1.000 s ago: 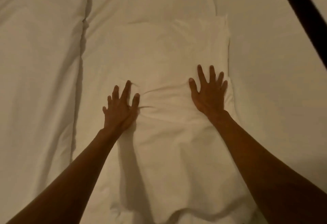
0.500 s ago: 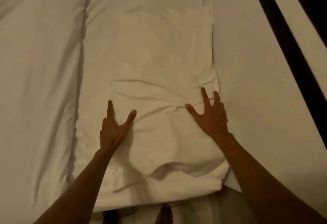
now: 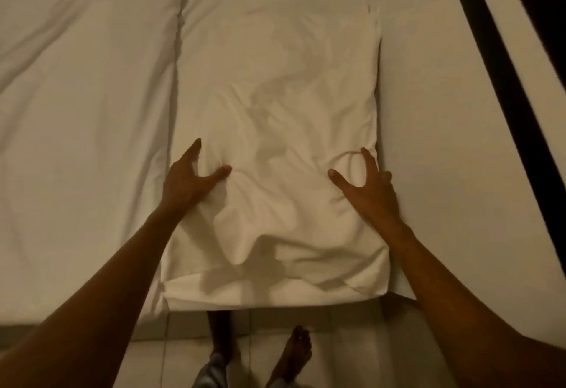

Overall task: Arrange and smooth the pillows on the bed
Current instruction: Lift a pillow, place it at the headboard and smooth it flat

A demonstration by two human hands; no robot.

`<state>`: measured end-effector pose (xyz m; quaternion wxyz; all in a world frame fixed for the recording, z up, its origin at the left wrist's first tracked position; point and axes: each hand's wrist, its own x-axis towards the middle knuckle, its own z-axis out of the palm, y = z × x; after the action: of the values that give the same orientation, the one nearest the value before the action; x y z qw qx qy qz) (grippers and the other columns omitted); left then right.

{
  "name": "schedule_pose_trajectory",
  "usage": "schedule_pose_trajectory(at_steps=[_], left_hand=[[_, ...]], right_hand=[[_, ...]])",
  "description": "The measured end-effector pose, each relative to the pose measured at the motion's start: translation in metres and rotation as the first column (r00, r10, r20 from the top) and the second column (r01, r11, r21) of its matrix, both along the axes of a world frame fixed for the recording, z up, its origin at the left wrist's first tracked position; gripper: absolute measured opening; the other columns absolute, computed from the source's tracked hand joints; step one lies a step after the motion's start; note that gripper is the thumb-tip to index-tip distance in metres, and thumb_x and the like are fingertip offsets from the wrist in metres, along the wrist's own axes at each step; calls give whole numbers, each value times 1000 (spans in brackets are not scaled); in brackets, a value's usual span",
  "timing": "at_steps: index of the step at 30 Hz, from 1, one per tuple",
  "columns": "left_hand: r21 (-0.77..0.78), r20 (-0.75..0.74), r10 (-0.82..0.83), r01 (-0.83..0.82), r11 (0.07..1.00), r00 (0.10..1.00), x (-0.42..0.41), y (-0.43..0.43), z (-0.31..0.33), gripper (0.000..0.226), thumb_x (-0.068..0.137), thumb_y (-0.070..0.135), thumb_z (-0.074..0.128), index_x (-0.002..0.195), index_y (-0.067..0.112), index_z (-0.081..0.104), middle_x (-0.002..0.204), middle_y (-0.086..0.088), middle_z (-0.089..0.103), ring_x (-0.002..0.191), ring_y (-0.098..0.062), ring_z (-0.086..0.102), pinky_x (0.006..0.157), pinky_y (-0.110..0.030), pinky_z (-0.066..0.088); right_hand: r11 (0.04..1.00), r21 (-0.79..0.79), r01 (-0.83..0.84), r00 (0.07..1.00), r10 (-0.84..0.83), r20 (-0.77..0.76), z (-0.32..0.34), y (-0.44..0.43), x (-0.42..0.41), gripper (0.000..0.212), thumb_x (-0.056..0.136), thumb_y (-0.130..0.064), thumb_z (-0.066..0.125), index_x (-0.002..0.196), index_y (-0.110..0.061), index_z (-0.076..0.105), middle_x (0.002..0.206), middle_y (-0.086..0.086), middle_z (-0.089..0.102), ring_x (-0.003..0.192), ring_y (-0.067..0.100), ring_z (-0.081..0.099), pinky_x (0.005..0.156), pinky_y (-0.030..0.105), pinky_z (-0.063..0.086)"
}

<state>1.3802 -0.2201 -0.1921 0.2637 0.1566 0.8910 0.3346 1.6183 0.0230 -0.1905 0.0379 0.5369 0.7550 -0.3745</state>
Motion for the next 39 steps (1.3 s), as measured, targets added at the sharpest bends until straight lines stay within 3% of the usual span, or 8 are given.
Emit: schedule_pose_trajectory(at_steps=[5,11,18,22,25,27,34,39], left_hand=[[-152,308,5,44,987,951,39,-68,-37,131,57,64,83,157,23,8,160,-4,28,143,-27,32,115,-41,30],[-236,392,18,81,968,920,48,-106,-53,95,71,33,86,147,12,33,144,-8,47,129,-31,47,108,-46,41],[-426,322,-211,340,838,923,30,-125,-39,76,79,15,79,144,9,41,127,-15,61,99,-27,58,88,-34,45],[-605,31,-351,297,739,936,25,-100,-26,64,87,3,55,146,19,36,127,-18,57,109,-37,58,89,-46,50],[-293,-378,-271,163,942,885,36,-40,-16,60,90,8,55,147,13,38,134,-24,51,117,-43,53,93,-51,46],[-136,-503,-289,256,957,815,48,4,-16,53,99,21,47,150,13,36,145,-22,46,130,-39,46,103,-49,40],[-279,-384,-527,448,849,758,69,4,-71,55,106,38,19,156,32,-1,165,-3,-6,152,-22,-5,123,-46,6],[-247,-366,-245,160,956,898,50,-15,-59,56,105,28,21,157,25,2,165,-9,3,151,-34,2,121,-53,9]], right_hand=[[975,-165,149,985,-161,-60,-26,-23,35,109,74,-75,65,157,-39,4,159,10,29,140,34,38,113,46,32],[961,-260,99,995,-98,14,-22,-21,49,100,78,-64,69,153,-16,23,152,10,42,133,31,45,101,31,35],[993,-87,-80,987,91,132,-13,-22,66,114,59,-82,68,143,-12,35,137,17,50,119,37,54,96,44,46],[936,284,-208,978,203,49,-11,-29,40,88,81,-52,72,150,-13,31,144,18,37,126,39,42,101,52,41],[835,510,-209,961,272,-52,-10,-47,0,76,90,-41,57,155,-14,27,153,19,33,135,40,37,110,52,34],[779,569,-264,940,341,-31,-16,-66,-33,67,98,-41,44,156,-15,25,158,21,29,142,40,30,116,53,28],[692,559,-457,882,433,186,-59,-66,-14,60,104,-52,27,159,-30,15,166,11,12,153,33,8,122,54,9],[798,553,-240,970,170,175,-50,-39,5,64,103,-52,18,158,-19,19,164,17,19,151,40,12,120,59,13]])
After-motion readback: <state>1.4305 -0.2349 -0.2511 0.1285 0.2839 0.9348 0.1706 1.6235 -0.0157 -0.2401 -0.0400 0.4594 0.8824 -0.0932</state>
